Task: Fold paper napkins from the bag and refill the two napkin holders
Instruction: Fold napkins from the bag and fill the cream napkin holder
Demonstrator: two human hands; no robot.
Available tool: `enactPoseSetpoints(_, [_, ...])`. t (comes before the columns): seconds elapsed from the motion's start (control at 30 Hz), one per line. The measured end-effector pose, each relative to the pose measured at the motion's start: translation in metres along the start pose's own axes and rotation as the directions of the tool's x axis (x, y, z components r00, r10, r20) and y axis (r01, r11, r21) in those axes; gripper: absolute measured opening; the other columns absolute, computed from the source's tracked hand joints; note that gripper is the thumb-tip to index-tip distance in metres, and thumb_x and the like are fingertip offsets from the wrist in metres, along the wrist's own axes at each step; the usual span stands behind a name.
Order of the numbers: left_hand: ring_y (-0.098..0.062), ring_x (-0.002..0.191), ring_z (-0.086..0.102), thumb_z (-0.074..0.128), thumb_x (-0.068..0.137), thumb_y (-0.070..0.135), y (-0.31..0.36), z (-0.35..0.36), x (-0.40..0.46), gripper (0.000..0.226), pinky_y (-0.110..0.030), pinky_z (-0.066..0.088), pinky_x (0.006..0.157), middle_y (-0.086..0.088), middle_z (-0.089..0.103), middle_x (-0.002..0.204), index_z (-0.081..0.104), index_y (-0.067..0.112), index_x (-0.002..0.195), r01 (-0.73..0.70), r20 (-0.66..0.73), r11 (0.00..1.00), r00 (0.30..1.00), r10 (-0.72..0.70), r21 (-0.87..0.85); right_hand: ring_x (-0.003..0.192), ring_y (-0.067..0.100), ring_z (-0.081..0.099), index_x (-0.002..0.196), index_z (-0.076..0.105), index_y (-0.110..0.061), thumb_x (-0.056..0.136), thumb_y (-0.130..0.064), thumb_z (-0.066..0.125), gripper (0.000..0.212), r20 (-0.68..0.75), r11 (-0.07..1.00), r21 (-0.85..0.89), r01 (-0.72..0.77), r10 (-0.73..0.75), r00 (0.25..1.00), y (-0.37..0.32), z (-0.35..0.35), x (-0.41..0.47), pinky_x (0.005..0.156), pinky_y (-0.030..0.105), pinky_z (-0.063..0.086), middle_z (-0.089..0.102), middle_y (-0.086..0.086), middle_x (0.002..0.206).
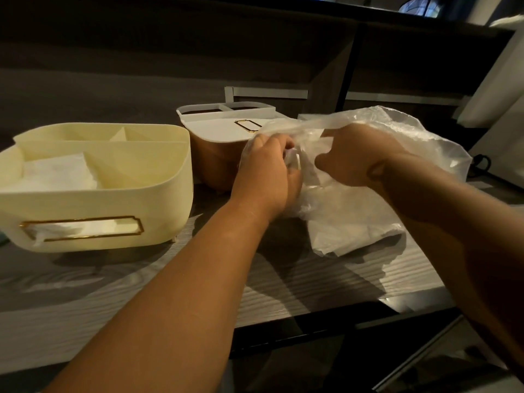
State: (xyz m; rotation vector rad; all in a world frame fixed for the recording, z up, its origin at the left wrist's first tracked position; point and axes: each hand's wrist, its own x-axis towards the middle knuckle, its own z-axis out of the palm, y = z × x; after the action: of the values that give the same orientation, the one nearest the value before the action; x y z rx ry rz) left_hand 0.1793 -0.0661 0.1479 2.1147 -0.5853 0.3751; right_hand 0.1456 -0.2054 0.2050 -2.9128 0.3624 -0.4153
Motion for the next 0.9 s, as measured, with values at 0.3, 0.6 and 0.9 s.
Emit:
enactPoseSetpoints(0.3, [-0.018,0.13,0.049,0.059,0.1,0.025,0.003,-0.011,-0.003,0.05,-0.04,0.045,0.109,-0.001,0.044,0.148,0.041,0.025,0.147,0.029,0.067,0.978,0.998,-0.015,-0.206,0.093,0.023,0.069,0.102,0.069,-0.018,0.088,-0.016,0.071,0.015,0.127,0.646,0.742,-0.179,0.127,0.984,0.006,-0.056,-0.023,0.08,0.038,0.059,0.067,0.005,0.104])
enactPoseSetpoints(0.6, [-0.022,0.081,0.076,0.043,0.103,0.05,0.014,-0.082,-0.051,0.037,-0.041,0.061,0.075,-0.008,0.077,0.095,0.061,0.022,0.121,0.507,0.448,0.285,0.859,-0.249,-0.814,0.086,0.024,0.074,0.127,0.062,-0.014,0.074,-0.024,0.064,0.055,0.36,0.196,0.93,-0.311,-0.309,0.88,-0.019,-0.033,-0.056,0.073,0.04,0.061,0.071,0.011,0.105])
enactPoseSetpoints(0.9, [-0.033,0.106,0.07,0.05,0.09,0.066,-0.035,-0.139,-0.125,0.054,-0.057,0.053,0.094,-0.012,0.075,0.112,0.063,0.025,0.123,0.64,0.427,0.33,0.735,-0.528,-0.694,0.101,0.027,0.068,0.109,0.067,-0.011,0.097,-0.029,0.06,0.022,0.607,0.302,0.791,-0.532,-0.282,0.743,-0.079,0.051,-0.092,0.096,0.045,0.052,0.072,0.011,0.11])
